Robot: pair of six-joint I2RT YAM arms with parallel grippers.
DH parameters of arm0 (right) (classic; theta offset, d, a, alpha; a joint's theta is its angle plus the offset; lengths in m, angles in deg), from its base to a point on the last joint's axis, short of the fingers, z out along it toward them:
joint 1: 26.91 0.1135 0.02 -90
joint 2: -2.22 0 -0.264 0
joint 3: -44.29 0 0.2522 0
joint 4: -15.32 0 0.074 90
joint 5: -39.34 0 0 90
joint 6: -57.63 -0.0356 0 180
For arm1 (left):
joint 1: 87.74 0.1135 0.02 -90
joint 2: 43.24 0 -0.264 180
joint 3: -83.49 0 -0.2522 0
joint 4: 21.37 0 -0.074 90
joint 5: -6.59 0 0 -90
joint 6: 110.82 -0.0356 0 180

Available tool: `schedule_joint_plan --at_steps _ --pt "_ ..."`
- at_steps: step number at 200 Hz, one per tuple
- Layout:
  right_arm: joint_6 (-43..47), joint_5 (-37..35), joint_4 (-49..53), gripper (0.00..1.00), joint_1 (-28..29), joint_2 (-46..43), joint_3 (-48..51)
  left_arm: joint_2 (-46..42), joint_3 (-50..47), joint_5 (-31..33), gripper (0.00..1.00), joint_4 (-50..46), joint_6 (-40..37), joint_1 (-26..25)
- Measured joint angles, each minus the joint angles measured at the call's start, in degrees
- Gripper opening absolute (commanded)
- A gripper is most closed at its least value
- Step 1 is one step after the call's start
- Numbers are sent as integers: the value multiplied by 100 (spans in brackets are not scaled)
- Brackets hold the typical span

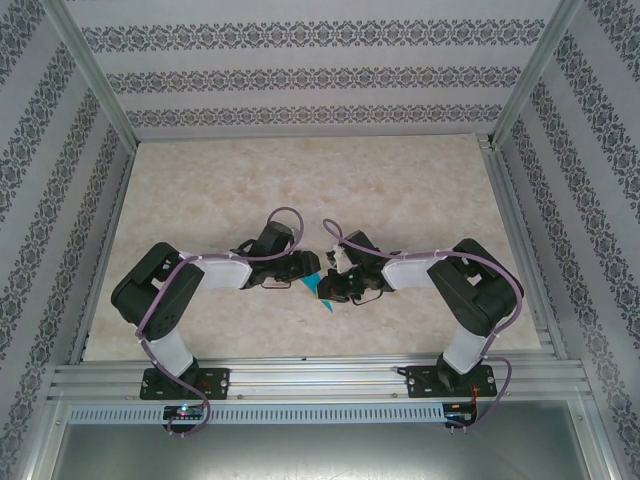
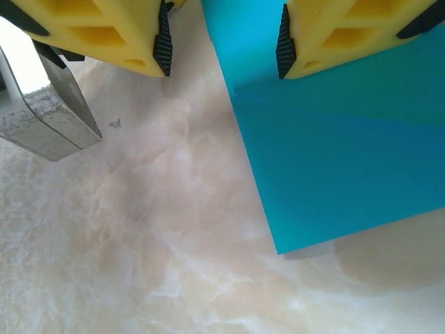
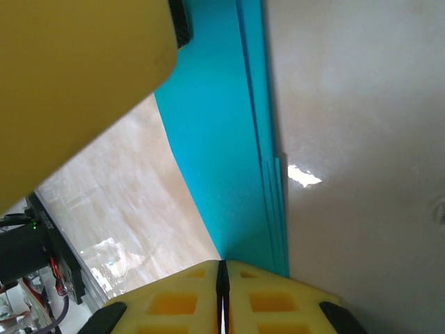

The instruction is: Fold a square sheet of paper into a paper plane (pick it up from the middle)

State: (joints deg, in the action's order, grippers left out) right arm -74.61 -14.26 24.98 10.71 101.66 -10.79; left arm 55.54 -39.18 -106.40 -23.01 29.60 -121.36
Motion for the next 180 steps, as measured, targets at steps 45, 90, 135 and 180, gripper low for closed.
schedule_joint_plan --at_steps 45,90,135,180 --pt "20 -105 -2 14 0 -295 293 17 -17 -42 46 35 52 35" --pt "22 -127 184 14 39 -785 756 35 -26 -74 46 74 116 55" --pt "46 -400 1032 15 42 -1309 813 48 -26 -127 47 90 133 74" --pt "39 -507 1226 16 96 -1668 330 57 -26 -219 47 105 133 109"
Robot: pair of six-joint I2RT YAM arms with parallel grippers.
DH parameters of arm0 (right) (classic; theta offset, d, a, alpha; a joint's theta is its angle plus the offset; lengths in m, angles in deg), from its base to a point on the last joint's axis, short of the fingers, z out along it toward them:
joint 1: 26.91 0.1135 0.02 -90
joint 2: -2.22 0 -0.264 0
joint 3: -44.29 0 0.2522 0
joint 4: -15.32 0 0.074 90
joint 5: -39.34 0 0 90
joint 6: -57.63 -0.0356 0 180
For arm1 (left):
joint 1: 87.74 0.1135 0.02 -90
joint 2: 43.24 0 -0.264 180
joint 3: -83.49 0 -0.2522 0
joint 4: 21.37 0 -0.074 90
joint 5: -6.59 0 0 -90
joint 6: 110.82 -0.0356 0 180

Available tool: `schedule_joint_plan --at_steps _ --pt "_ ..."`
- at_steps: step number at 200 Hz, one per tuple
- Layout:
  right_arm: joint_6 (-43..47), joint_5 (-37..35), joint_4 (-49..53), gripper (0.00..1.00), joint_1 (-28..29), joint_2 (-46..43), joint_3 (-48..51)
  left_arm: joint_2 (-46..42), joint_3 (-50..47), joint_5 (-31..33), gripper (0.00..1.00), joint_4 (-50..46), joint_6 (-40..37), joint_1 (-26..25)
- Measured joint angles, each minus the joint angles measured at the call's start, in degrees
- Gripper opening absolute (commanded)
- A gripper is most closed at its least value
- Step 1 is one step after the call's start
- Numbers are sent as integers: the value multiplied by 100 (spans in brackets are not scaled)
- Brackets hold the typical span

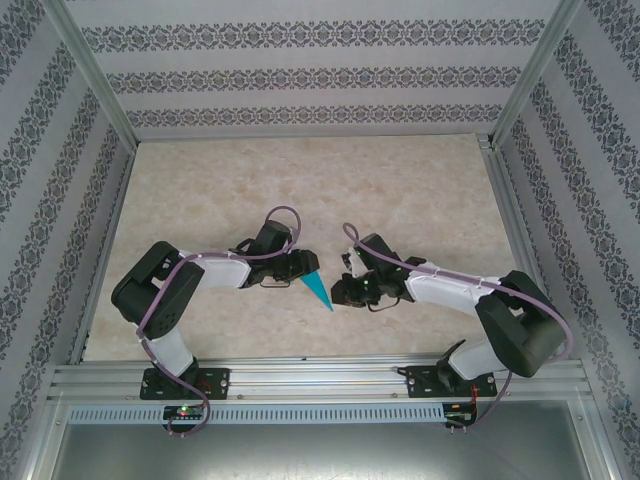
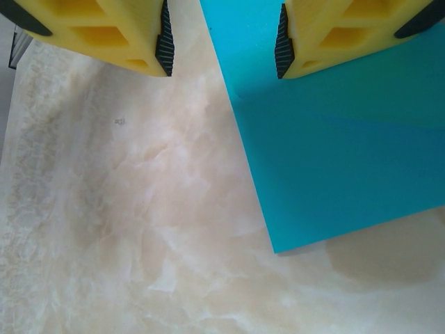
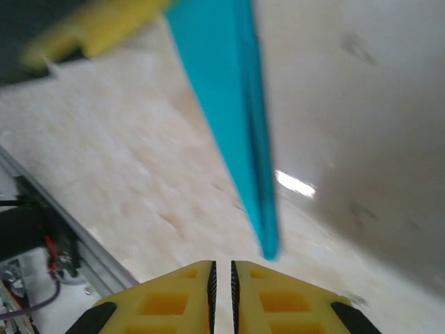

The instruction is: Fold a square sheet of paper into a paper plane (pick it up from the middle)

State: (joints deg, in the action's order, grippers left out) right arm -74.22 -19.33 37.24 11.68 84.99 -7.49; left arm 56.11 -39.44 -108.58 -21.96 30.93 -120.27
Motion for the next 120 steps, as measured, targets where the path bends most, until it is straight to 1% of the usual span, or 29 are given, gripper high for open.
schedule_joint_plan --at_steps 14,31,64,86,120 --pt "-20 22 -170 15 114 190 -238 7 0 -26 47 13 0 4" --pt "-39 72 -433 14 269 625 -463 9 0 -31 47 15 9 7" --pt "-66 87 -610 15 317 1163 -358 11 0 -35 47 20 28 9" --pt "-98 120 -787 15 284 1220 -79 11 0 -39 47 20 39 11" --pt "-177 127 -1261 15 247 907 398 13 0 -66 47 20 39 26"
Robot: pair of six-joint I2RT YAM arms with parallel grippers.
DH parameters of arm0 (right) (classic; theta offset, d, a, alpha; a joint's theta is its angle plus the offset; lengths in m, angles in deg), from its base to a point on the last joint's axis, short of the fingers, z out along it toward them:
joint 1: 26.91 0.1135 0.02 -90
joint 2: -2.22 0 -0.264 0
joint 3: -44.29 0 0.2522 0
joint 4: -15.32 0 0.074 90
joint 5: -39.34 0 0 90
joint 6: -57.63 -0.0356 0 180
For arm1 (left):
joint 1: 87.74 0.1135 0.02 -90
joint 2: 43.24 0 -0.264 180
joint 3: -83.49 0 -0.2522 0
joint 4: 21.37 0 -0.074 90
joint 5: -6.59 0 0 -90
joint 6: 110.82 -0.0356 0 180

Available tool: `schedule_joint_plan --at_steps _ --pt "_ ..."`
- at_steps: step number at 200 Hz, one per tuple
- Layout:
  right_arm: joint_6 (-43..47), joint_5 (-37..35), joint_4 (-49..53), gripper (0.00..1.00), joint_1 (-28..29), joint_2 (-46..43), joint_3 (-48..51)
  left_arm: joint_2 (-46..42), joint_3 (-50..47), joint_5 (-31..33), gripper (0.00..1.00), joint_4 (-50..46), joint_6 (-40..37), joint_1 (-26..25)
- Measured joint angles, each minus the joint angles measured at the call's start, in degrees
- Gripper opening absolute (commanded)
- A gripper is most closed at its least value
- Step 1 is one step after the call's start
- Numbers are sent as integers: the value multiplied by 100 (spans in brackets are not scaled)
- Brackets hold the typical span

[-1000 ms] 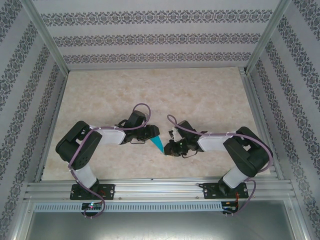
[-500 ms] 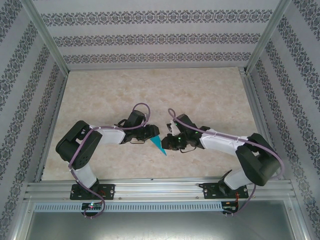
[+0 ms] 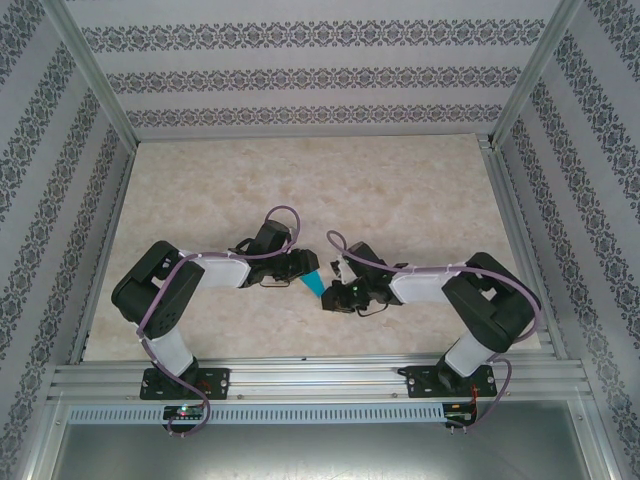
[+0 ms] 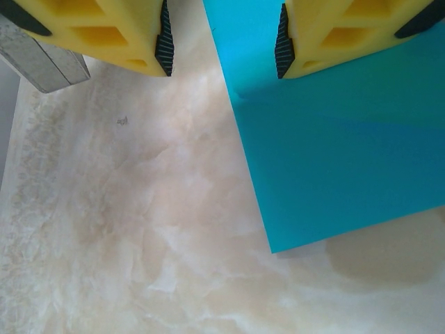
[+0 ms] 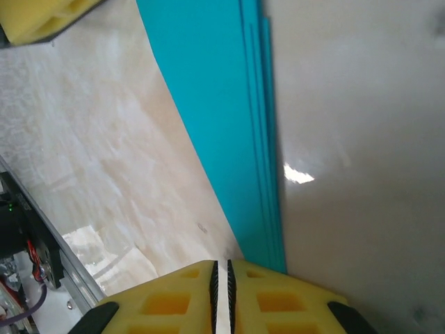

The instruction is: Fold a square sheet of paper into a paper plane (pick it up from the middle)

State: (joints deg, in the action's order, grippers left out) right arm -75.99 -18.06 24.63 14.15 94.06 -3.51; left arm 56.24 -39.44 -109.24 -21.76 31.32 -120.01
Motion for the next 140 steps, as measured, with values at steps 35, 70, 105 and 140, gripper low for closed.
schedule_joint_plan --at_steps 35,70,105,140 --pt "-17 -22 334 16 -9 -476 315 0 0 -15 47 0 0 4" --pt "-20 -114 651 16 -39 -748 184 0 0 -28 47 4 0 4" --pt "-168 -101 313 16 -44 -409 -398 0 0 -42 48 7 0 11" --pt "-299 -109 -66 15 -46 286 -846 0 0 -74 49 17 0 15"
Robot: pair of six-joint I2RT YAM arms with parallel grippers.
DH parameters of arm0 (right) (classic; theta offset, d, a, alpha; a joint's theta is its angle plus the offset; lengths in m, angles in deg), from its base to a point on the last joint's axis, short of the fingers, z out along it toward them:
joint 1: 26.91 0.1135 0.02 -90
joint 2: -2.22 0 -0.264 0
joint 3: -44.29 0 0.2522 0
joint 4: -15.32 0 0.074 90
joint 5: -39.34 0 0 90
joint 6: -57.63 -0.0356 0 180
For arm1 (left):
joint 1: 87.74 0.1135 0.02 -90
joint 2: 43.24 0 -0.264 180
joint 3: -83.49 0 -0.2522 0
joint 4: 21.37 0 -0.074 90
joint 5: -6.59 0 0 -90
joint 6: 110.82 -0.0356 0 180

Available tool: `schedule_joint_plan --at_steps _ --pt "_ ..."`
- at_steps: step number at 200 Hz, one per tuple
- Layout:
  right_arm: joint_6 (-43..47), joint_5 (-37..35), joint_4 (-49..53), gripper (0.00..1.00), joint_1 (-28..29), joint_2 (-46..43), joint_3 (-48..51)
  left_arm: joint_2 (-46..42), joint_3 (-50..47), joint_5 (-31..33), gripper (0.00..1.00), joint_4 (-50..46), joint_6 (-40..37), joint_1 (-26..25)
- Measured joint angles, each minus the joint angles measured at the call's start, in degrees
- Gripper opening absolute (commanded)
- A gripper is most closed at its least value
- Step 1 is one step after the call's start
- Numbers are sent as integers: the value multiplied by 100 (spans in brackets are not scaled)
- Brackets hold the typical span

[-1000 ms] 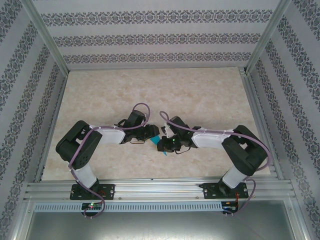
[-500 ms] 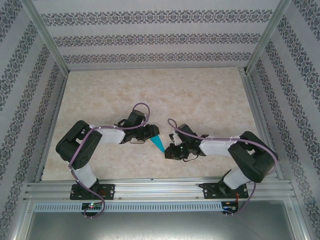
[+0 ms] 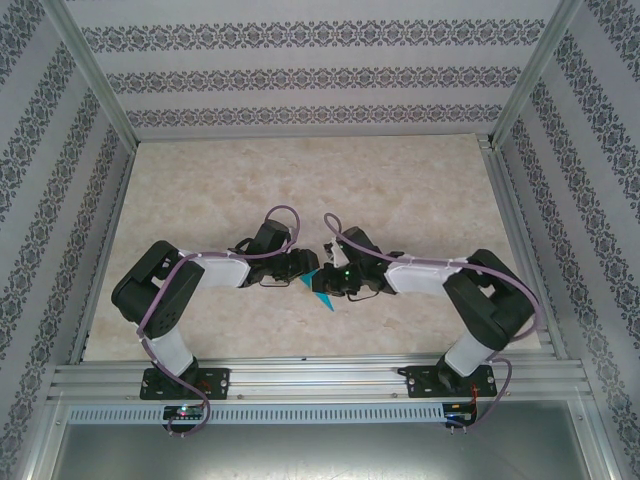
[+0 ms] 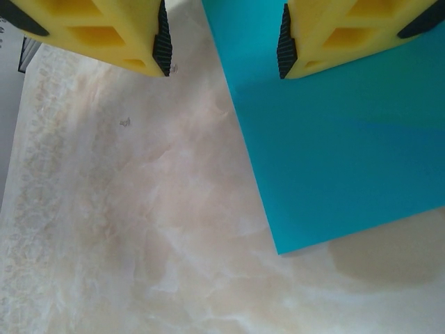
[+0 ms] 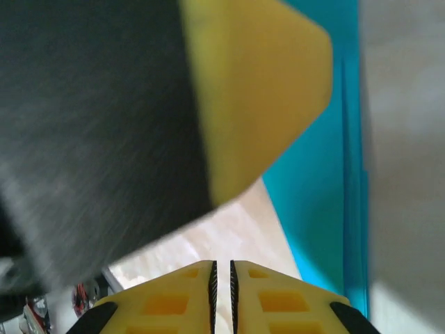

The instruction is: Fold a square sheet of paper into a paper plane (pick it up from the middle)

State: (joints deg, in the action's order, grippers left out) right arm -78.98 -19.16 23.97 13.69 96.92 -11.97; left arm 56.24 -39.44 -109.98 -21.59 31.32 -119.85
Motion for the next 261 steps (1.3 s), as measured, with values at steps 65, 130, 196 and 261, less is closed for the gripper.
schedule_joint_plan --at_steps 65,130,196,261 --pt "-107 76 -345 2 -74 544 116 -9 11 -61 51 7 -66 28" --pt "-9 179 -592 0 -111 549 256 122 -153 -933 55 581 -260 737" --pt "31 201 -542 1 -114 560 223 208 -52 -1036 54 590 -608 1526" --pt "-63 295 -529 4 -149 597 190 -66 76 -879 57 55 -844 1912"
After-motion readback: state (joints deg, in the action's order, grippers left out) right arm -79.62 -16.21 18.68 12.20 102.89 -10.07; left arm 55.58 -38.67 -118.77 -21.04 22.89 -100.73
